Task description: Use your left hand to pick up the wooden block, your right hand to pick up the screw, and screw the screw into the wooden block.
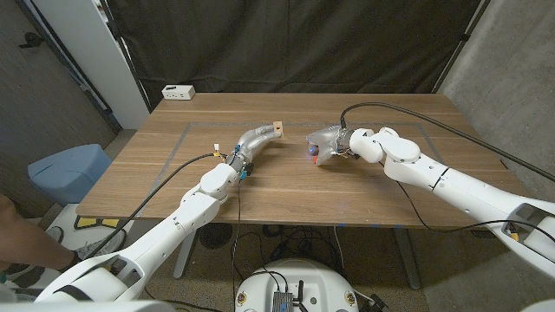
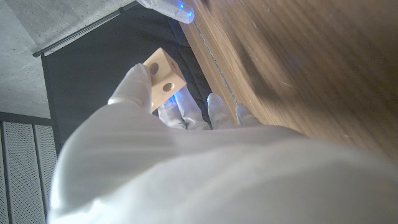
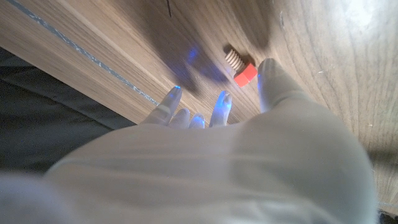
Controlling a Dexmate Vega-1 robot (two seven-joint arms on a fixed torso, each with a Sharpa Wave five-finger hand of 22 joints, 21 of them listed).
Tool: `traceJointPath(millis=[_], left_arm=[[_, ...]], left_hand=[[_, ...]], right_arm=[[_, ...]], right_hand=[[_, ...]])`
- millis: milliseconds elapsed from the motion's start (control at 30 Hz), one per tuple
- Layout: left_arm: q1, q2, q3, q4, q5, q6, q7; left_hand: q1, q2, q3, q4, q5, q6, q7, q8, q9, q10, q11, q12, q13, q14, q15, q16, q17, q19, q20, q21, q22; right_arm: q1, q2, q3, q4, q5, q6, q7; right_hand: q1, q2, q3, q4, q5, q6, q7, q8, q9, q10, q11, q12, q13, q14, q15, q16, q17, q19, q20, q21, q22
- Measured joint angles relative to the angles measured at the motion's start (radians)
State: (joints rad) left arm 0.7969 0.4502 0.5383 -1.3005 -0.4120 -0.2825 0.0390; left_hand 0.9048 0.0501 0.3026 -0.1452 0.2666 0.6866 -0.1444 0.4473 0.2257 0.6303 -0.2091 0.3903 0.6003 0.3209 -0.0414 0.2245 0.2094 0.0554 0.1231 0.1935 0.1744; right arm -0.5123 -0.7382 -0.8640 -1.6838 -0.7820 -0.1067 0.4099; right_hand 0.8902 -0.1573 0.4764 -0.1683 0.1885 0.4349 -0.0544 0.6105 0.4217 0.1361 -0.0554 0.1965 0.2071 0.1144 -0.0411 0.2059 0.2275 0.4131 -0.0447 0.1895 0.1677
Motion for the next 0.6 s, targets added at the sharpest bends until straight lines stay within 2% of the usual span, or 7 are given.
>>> traceJointPath(millis=[367,433,600], left_arm=[[-0.005,-0.002,0.0,0.008,-0.002,0.001,-0.001],[-0.006,-0.002,0.0,0.011,-0.002,0.001,-0.002],[-0.01,-0.004,0.0,0.016,-0.003,0.001,-0.005]], left_hand=[[0.0,0.0,0.002,0.002,0.0,0.002,0.002,0.001,0.0,0.0,0.0,0.0,0.0,0.0,0.0,0.0,0.0,0.0,0.0,0.0,0.0],[0.0,0.0,0.002,0.002,0.0,0.002,0.002,0.001,-0.001,0.0,0.0,0.0,0.0,0.0,0.0,0.0,0.0,0.0,0.0,0.0,0.0],[0.0,0.0,0.002,0.002,-0.001,0.002,0.001,0.001,-0.001,0.0,0.0,0.0,0.005,0.0,0.0,0.0,0.0,0.0,0.0,0.0,0.0]], right_arm=[[0.0,0.008,-0.007,0.019,-0.008,0.003,-0.025],[0.0,0.009,-0.007,0.022,-0.008,0.004,-0.029],[0.0,0.011,-0.009,0.026,-0.01,0.003,-0.035]], right_hand=[[0.016,0.005,0.004,-0.004,0.0,0.039,0.002,0.023,0.0,0.027,-0.008,0.007,0.0,0.02,0.005,0.005,0.0,0.012,-0.002,0.0,0.0],[0.016,0.005,0.004,-0.004,0.0,0.045,0.002,0.027,0.0,0.032,-0.003,0.007,0.0,0.02,0.005,0.009,0.0,0.018,0.004,0.0,0.0],[0.024,0.007,0.012,-0.004,0.0,0.06,0.001,0.036,0.003,0.041,-0.002,0.011,-0.001,0.03,0.005,0.009,0.0,0.023,-0.002,0.0,0.0]])
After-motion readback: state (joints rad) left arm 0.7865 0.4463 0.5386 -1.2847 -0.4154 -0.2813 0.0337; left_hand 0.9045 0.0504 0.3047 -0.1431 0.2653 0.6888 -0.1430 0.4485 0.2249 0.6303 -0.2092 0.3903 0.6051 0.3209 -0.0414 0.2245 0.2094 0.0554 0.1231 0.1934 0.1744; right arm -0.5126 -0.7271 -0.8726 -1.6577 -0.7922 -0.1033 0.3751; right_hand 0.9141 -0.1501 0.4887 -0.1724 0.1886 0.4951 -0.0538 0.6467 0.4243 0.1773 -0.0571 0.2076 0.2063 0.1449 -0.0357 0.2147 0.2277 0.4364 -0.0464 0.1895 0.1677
